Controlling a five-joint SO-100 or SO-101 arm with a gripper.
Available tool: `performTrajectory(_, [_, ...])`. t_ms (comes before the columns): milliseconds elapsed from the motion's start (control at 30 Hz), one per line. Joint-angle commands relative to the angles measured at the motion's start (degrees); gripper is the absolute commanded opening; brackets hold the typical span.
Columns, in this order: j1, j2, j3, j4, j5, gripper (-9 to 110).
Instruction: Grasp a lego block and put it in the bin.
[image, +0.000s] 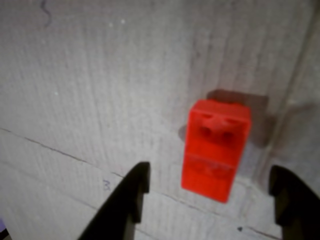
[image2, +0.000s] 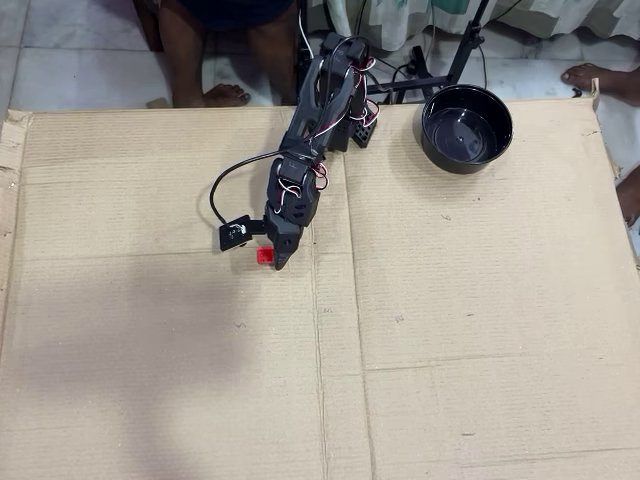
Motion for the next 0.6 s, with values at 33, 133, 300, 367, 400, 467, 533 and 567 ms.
performTrajectory(33, [-0.18,0.09,-1.67,-0.44,0.18,27])
performTrajectory(133, [-0.26,-2.02,-2.37,-0.53,0.09,27])
performTrajectory(300, [-0.18,-5.89,-2.55,-2.90,-0.26,27])
performTrajectory(367, [-0.18,-6.68,-2.37,-4.92,-0.26,27])
performTrajectory(400, [-0.18,-6.94,-2.37,-5.27,-0.26,27])
performTrajectory(467, [-0.18,-7.29,-2.37,-5.54,-0.26,25])
performTrajectory(533, [0.00,-7.56,-2.29,-5.80,-0.35,18])
performTrajectory(567, [0.09,-7.65,-2.20,-5.80,-0.35,14])
